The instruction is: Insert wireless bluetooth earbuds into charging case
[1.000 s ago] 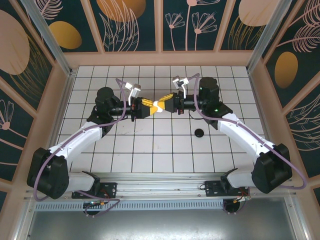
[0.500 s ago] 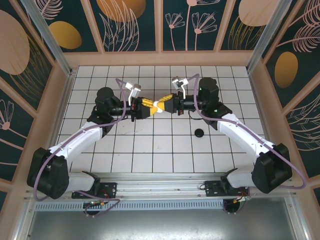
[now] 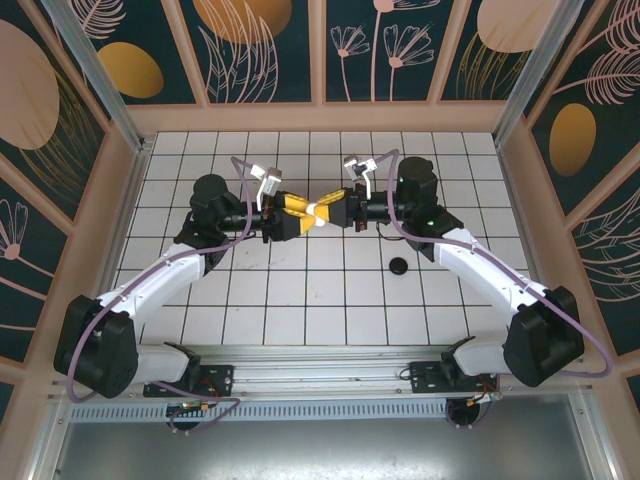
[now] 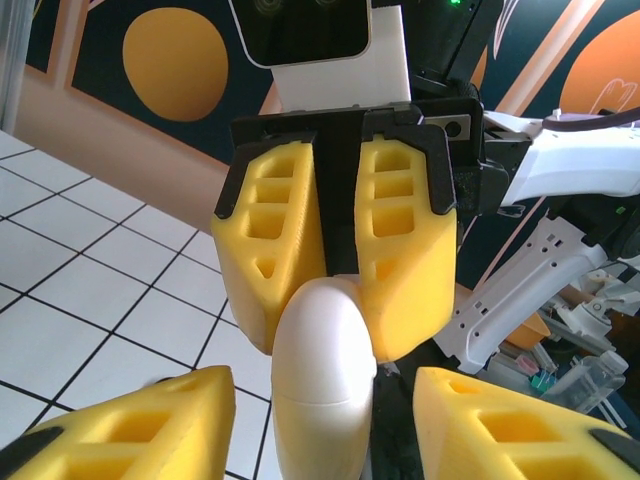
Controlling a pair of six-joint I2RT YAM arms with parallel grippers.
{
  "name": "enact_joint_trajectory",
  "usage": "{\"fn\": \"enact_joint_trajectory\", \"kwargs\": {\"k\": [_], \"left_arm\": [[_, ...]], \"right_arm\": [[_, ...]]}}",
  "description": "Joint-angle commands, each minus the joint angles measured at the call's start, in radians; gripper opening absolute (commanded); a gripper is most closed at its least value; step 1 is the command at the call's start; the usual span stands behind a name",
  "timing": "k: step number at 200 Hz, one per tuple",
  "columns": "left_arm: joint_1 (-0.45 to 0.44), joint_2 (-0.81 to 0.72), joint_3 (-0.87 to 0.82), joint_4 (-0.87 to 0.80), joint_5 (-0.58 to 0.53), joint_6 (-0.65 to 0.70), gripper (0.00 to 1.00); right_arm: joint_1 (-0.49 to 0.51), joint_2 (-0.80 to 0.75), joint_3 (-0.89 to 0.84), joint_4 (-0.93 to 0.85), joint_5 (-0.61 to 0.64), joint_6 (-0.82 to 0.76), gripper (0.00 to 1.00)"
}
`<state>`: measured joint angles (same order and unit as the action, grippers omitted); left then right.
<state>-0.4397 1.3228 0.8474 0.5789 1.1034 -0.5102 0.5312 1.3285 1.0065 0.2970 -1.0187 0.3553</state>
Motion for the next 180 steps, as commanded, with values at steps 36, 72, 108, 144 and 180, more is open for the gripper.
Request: {"fn": "enact_joint_trajectory", "kwargs": {"k": [36,72,108,144,180], "left_arm": [[-0.004,0.004,0.013,0.006,0.046,0.012,0.45],[-0.005,0.012,0.009,0.006,0.053,0.010,0.48],[-0.005,0.017,0.010,0.018,0.054,0.002,0.42],[-0.005,0.022,0.013,0.017,0.058,-0.001,0.37],[-0.006,0.022,0.021,-0.003,0.060,0.014,0.21]], "right_arm": [[0.006,-0.028,-0.002,0.056,-0.018,0.011,0.09],[0.007,-0.022,0.003,0.060,-0.024,0.014,0.09],[0.010,-0.011,0.010,0.060,-0.031,0.016,0.09],[0.010,-0.004,0.014,0.062,-0.034,0.018,0.09],[0.010,0.004,0.022,0.061,-0.032,0.016,0.10]]}}
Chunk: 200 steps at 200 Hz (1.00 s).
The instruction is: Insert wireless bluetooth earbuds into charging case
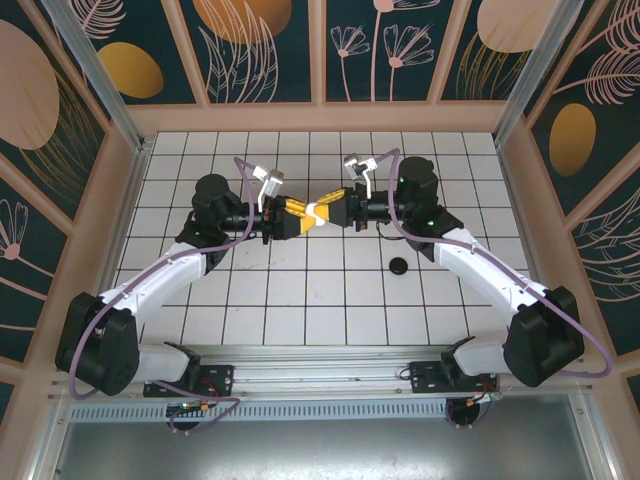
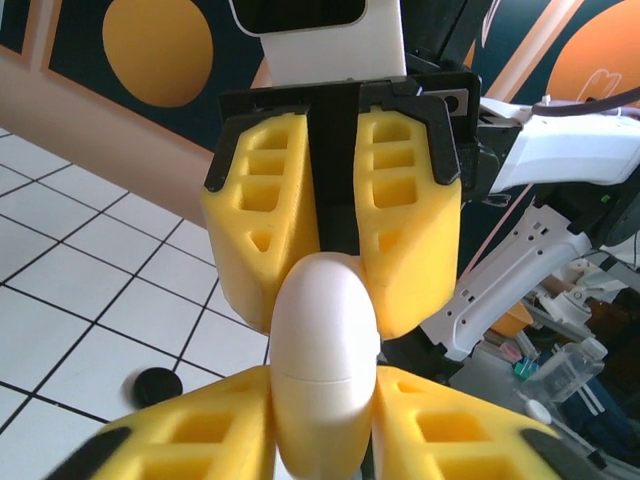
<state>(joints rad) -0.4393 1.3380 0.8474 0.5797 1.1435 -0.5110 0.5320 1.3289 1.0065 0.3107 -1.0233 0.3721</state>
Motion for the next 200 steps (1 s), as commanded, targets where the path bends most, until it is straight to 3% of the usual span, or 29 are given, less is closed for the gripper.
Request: {"fn": "enact_joint_trajectory", "kwargs": {"k": [1,26,55,83,200], "left_arm": [[-0.006,0.007,0.021,-0.006,0.020,0.018,0.21],[-0.006,-0.010,0.040,-0.102,-0.018,0.101,0.17],[-0.005,-0.041,0.051,-0.221,-0.075,0.224,0.14],[-0.005,-0.071,0.027,-0.214,-0.090,0.254,0.14],[-0.006,-0.144,-0.025,-0.196,-0.108,0.273,0.13]], "right_arm": [[0.010,0.004,0.022,0.047,-0.027,-0.001,0.10],[0.010,0.004,0.029,0.012,0.024,-0.017,0.26],[0.008,0.017,0.035,-0.048,0.120,-0.029,0.34],[-0.004,0.040,0.044,-0.075,0.155,-0.012,0.43],[-0.019,0.076,0.060,-0.107,0.228,0.021,0.48]]}}
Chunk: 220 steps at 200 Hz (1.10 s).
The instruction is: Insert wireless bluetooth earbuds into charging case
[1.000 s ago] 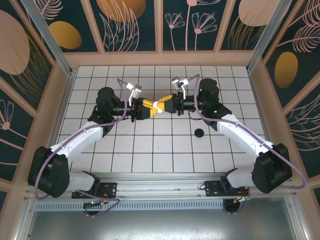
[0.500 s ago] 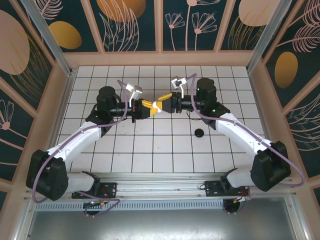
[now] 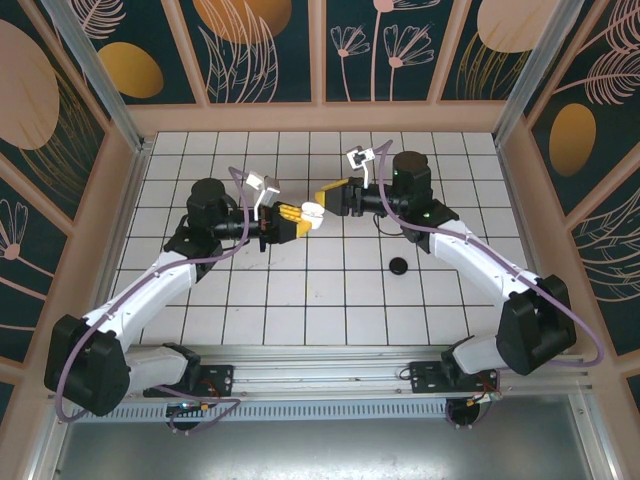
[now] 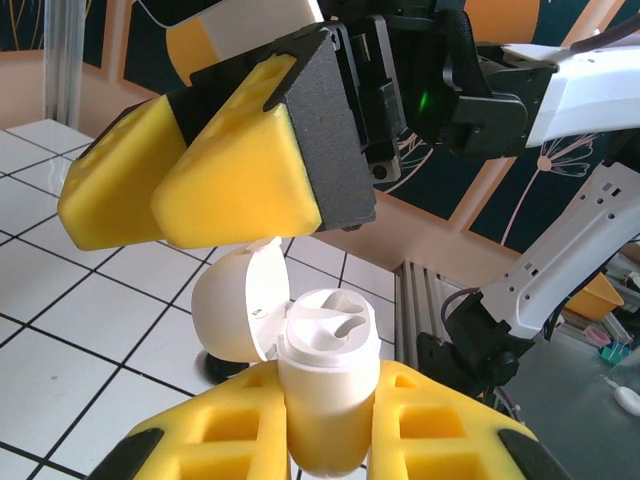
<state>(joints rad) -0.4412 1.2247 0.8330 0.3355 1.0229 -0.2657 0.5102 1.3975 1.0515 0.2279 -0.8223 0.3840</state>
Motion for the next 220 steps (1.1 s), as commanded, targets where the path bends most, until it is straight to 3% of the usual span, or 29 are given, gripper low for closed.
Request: {"fn": "enact_joint_trajectory", "kwargs": {"k": [1,71,136,183,220], "left_arm": [[-0.004,-0.032,-0.010,0.048,0.012,0.028,0.13],[0.003,-0.065,-0.022,-0.094,-0.167,0.066,0.13],[0.044,-0.124,-0.077,-0.167,-0.268,0.048,0.12],[0.092,-0.154,-0.087,-0.233,-0.310,0.027,0.11],[0.128,-0.180,-0.093,-0.293,-0.360,0.017,0.11]], "right_arm": [[0.002,0.008,0.015,-0.025,0.027,0.009,0.48],[-0.008,-0.024,0.032,-0.093,0.089,0.030,0.51],[-0.016,0.001,0.104,-0.267,0.345,0.047,0.52],[0.004,0.212,0.266,-0.321,0.449,0.085,0.49],[0.070,0.484,0.541,-0.387,0.528,0.040,0.46]]}}
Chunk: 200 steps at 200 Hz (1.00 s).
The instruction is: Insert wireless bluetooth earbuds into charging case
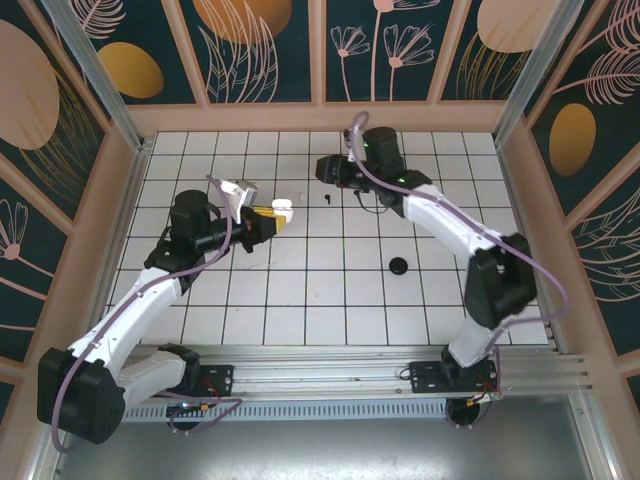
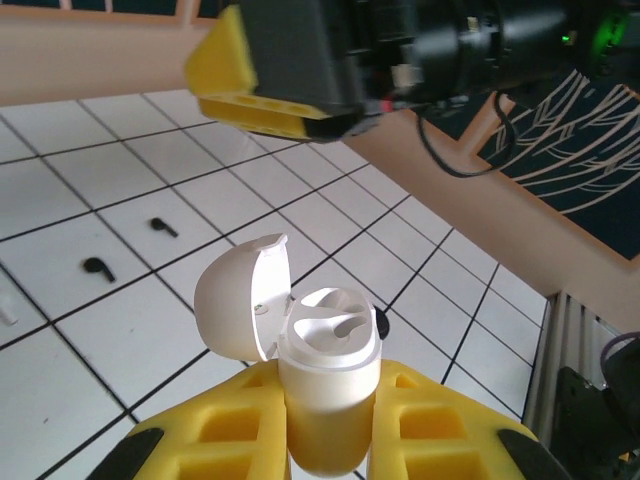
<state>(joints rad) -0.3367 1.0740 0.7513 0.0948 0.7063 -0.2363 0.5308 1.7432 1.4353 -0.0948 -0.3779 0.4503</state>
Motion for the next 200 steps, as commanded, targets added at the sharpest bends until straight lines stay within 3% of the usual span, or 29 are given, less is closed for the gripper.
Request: {"fn": "enact_joint_trajectory", "kwargs": {"k": [1,48,111,200], "left_arm": [[0.023,-0.030,-0.012,-0.054,-0.044,-0.013,0.11],[0.045,-0.071,-0.003,-0.147,-0.106,0.002,0.12],[0.045,-0.118,0.053,-0.261,-0.122,0.022,0.11],[0.045,-0.158,0.047,-0.271,-0.112,0.003,0.11]], "right_arm": [[0.051,0.149,0.166,-0.067,0.084,-0.027,0.46],[0.121,0.531,0.621,-0.198,0.139,-0.095,0.39],[0.183,0.833,0.919,-0.118,0.184,-0.072,0.35],[0.208,1.002,0.989,0.142,0.226,0.003,0.35]]}}
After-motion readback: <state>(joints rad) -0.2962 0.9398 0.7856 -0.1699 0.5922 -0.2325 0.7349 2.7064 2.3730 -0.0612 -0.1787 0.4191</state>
